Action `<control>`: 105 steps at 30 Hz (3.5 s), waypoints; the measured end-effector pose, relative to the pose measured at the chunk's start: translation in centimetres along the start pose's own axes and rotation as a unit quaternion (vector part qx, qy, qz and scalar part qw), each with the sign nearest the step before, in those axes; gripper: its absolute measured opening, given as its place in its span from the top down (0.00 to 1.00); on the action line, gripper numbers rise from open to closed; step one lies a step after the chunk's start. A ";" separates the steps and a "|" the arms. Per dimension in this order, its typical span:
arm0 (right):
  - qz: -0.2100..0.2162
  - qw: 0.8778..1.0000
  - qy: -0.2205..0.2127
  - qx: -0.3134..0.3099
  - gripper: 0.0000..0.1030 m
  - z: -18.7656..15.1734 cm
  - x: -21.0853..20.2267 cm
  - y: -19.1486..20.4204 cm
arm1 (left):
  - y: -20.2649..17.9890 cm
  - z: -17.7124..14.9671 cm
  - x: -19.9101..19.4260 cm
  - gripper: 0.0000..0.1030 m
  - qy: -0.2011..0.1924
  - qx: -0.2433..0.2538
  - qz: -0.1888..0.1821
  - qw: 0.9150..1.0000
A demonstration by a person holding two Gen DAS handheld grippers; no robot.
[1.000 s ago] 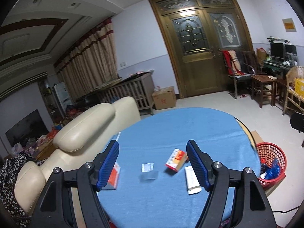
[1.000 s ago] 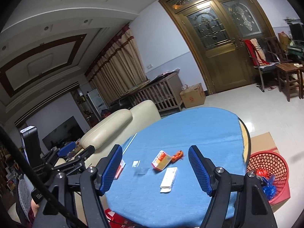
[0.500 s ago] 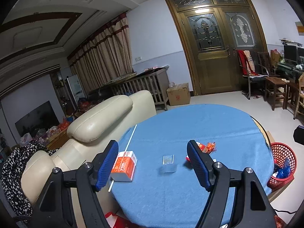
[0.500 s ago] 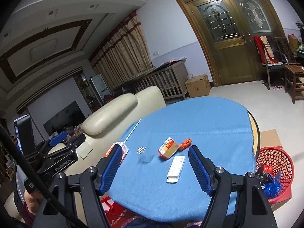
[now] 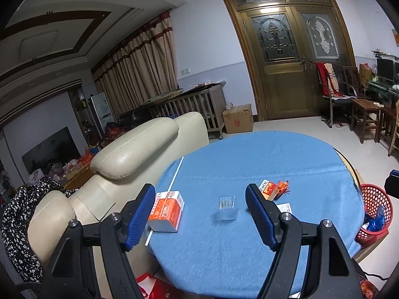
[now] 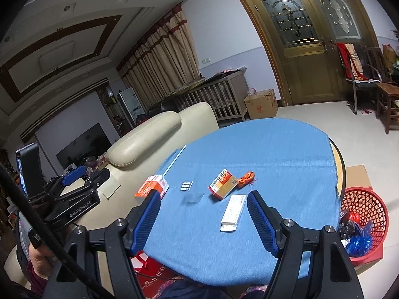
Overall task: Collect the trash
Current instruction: 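Move both open tools back over the remaining items on the table, then grasp the white medicine box with the right tool while the left tool grasps the clear plastic tray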
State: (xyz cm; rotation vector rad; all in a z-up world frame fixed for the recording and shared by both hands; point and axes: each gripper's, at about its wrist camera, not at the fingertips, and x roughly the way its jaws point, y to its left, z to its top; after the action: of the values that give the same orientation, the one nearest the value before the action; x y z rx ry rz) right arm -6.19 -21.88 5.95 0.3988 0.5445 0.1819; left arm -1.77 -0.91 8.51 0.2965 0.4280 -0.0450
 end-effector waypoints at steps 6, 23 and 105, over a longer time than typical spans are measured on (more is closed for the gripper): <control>-0.001 1.000 0.010 -0.001 0.26 -0.3 0.5 0.1 | 0.3 -0.5 0.5 0.27 0.008 -0.003 0.000 1.000; -0.005 0.999 0.037 -0.005 0.26 -1.0 2.4 0.7 | 1.3 -1.7 1.8 0.27 0.030 -0.012 0.003 0.999; -0.156 0.967 0.196 -0.035 0.69 -5.0 22.4 -4.9 | -3.6 -2.8 19.1 0.56 0.131 -0.067 -0.120 0.982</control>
State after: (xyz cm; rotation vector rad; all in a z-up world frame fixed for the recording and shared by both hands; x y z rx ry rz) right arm 10.27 -18.62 -10.39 0.2021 0.9796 -0.0275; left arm 14.11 -3.14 -2.85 0.1162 0.7238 -0.2134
